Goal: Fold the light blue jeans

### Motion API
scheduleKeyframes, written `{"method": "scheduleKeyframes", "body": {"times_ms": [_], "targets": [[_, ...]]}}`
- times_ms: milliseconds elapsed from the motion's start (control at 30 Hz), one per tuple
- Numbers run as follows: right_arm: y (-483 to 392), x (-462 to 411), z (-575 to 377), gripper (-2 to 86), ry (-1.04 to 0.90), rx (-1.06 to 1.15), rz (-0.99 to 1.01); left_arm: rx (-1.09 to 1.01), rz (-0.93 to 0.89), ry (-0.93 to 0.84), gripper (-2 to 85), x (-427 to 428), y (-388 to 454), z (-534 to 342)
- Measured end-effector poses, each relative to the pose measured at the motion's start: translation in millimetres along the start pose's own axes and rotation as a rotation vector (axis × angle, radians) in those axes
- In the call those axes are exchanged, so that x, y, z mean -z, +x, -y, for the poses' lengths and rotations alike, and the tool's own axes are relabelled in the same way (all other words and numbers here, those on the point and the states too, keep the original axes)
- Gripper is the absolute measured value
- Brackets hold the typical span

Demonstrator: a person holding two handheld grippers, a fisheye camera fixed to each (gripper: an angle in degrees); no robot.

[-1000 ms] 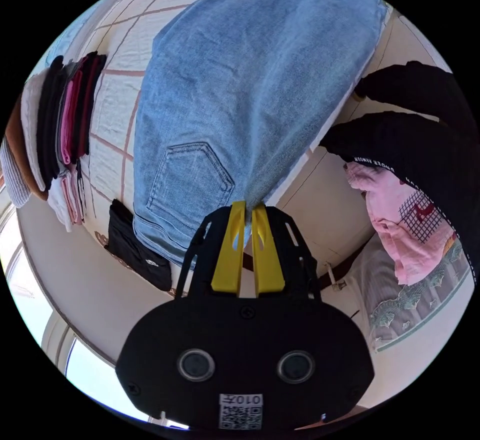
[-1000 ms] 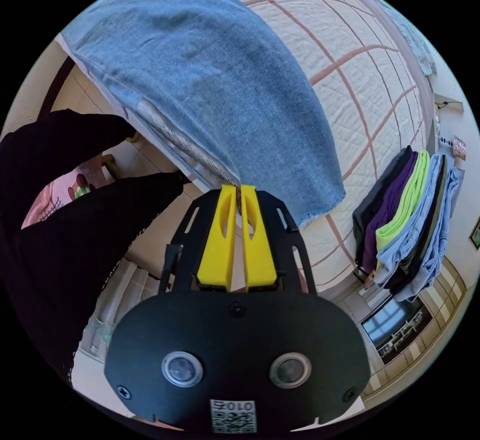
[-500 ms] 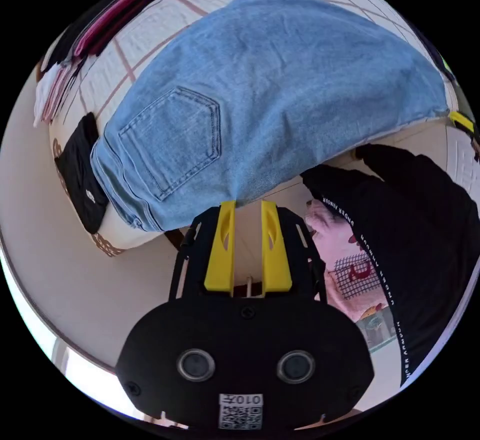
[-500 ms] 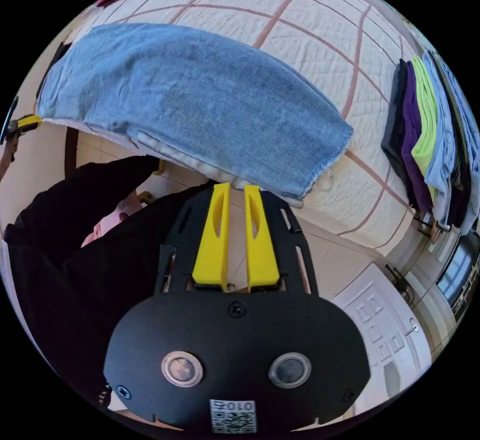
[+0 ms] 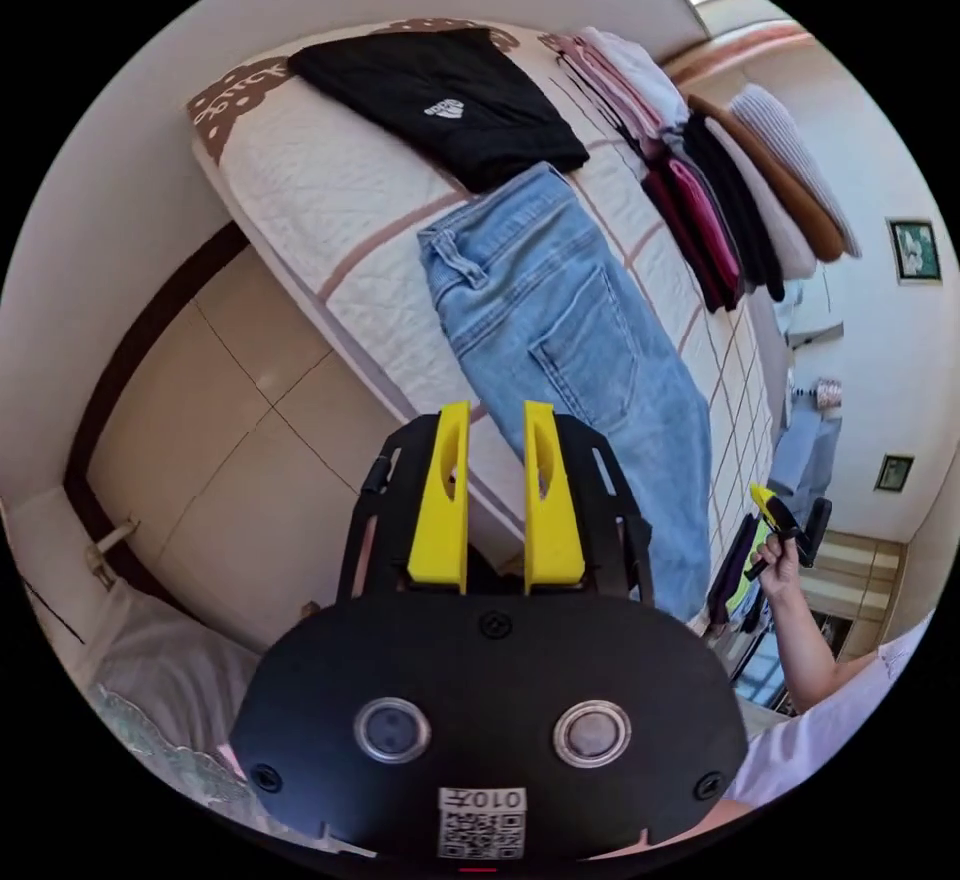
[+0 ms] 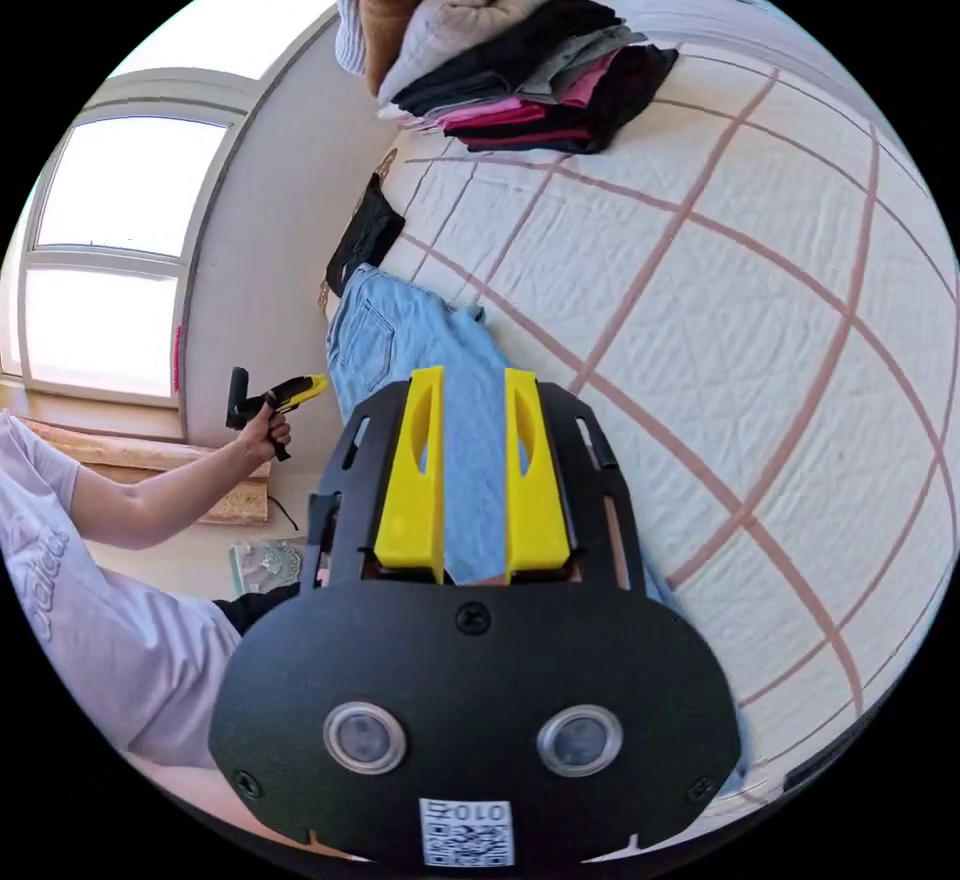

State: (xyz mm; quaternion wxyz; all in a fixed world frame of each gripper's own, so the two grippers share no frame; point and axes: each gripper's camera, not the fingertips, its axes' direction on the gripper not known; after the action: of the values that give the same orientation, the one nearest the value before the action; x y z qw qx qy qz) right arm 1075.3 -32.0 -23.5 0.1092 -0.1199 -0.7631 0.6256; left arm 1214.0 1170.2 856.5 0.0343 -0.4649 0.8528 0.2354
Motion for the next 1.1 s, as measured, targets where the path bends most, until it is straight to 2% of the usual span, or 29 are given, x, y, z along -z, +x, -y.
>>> {"method": "scheduleKeyframes", "body": {"times_ms": [167,233,333,400,500,533,633,733,833,967,1067,1100], "targets": [[-7,-69,107,7.6,-0.154,0.033,0.011,0.052,-0.095,0.066,7.1,-2,-39,19],[-5,-91,121,7.4,-0.228,0.007,-0.032,0.041,-0.115,0.058,6.4,-5,-48,26],[0,-128,123,6.1,-0.347,-0.063,0.022,0.024,-0.118,0.027,5.1,-13,-56,30],[-7,-138,116,5.1,-0.403,-0.079,-0.051,0.013,-0.097,0.014,3.9,-16,-59,31],[-32,-112,107,4.2,-0.271,-0.037,-0.194,-0.06,-0.009,0.004,2.2,-14,-54,33],[-42,-92,103,4.1,-0.159,-0.017,-0.244,-0.099,0.025,-0.005,1.8,-15,-50,33],[-54,-96,93,4.0,-0.142,0.048,-0.355,-0.156,0.086,-0.04,1.1,-21,-41,37],[-53,-128,90,3.8,-0.2,0.122,-0.475,-0.118,0.067,-0.058,0.8,-28,-45,39],[-42,-131,91,2.9,-0.233,0.064,-0.428,-0.075,0.021,-0.062,0.7,-28,-49,38],[-56,-66,48,2.0,0.013,-0.013,-0.418,-0.094,0.065,-0.022,0.3,-11,-37,25],[-74,-34,-18,1.9,0.109,0.021,-0.451,-0.115,0.066,0.038,0.0,9,-21,4],[-76,-31,-32,1.9,0.108,0.024,-0.459,-0.18,0.072,0.059,-0.1,16,-6,-4]]}}
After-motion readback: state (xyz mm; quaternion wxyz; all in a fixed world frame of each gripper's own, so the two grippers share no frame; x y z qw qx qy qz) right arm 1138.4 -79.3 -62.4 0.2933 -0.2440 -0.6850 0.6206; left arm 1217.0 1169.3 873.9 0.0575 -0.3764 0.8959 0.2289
